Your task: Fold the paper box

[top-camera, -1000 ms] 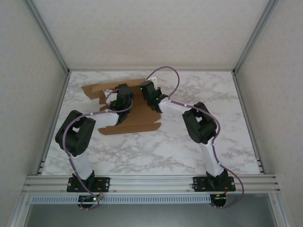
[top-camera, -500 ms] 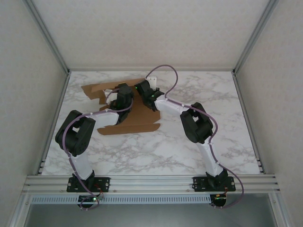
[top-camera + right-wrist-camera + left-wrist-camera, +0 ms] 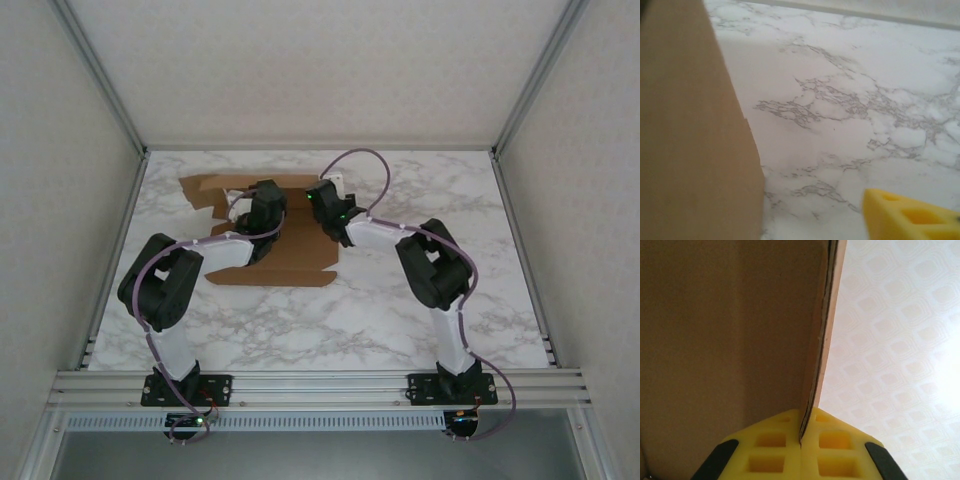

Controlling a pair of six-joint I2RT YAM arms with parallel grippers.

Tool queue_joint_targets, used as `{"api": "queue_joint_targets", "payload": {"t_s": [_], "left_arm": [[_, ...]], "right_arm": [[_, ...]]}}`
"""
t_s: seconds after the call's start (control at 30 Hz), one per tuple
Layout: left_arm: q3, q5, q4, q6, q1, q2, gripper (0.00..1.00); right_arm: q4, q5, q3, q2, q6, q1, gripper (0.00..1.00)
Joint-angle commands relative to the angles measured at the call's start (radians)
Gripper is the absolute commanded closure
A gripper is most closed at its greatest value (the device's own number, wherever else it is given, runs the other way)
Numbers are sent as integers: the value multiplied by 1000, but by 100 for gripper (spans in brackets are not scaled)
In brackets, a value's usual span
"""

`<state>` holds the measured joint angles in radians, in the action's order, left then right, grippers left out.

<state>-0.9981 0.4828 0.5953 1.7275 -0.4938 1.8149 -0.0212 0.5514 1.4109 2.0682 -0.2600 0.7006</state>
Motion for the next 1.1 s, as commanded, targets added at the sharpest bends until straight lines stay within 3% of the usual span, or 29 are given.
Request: {"api": "queue_joint_targets", "payload": {"t_s": [0.0,0.2,0.3,0.4,0.5,0.67,1.07], "left_arm": [[24,-30,-206,-3,-6,60,99],[27,-24,-214,-1,-3,58,99],[30,-26,-216,-2,-2,60,100],[32,-24,-217,-9,-2,60,100],[41,-22,-206,-10,-1,58,100],[42,-29,-201,-12,-1,61,100],[47,-52,-183,-2,-2,78,100]], "right_arm": [[-78,-112,-74,-104,105,-16,25],[-252,-427,-277,-255,164,-63,22],[-384,-651,-392,-337,139,-118,22],[-400,-783,-401,-373,66,-179,25],[-323,-781,-314,-360,-44,-219,31],[-42,-848,-55,-262,-140,-242,35],[65,-889,88,-141,-151,-237,38]]}}
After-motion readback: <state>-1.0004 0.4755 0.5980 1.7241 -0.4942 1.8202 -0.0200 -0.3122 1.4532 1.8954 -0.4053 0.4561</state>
